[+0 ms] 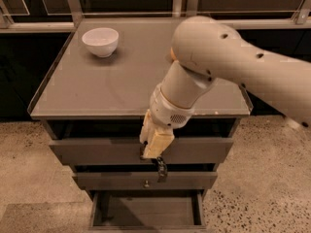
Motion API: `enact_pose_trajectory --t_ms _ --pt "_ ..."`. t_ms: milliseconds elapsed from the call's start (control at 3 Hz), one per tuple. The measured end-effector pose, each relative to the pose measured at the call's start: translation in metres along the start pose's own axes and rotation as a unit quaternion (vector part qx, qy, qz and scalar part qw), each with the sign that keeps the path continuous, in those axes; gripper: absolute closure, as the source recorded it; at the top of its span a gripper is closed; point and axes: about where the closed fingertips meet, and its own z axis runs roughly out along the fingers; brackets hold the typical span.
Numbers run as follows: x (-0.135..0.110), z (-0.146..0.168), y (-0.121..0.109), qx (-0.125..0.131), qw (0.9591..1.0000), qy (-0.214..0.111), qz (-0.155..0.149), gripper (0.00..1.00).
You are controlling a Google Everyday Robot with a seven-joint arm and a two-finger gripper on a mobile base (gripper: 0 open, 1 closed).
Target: Place rxbar chocolate into bottom drawer
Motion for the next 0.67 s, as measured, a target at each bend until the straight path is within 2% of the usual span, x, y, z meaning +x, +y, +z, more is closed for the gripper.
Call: enact_pose_trajectory --t_ms 333,667 --pt "0.038 0.036 -0.018 0.043 0.9986 -0.008 0.03 1.0" --pt "0.077 0.069 -0.044 0.091 0.9931 -0.018 0.073 1.0"
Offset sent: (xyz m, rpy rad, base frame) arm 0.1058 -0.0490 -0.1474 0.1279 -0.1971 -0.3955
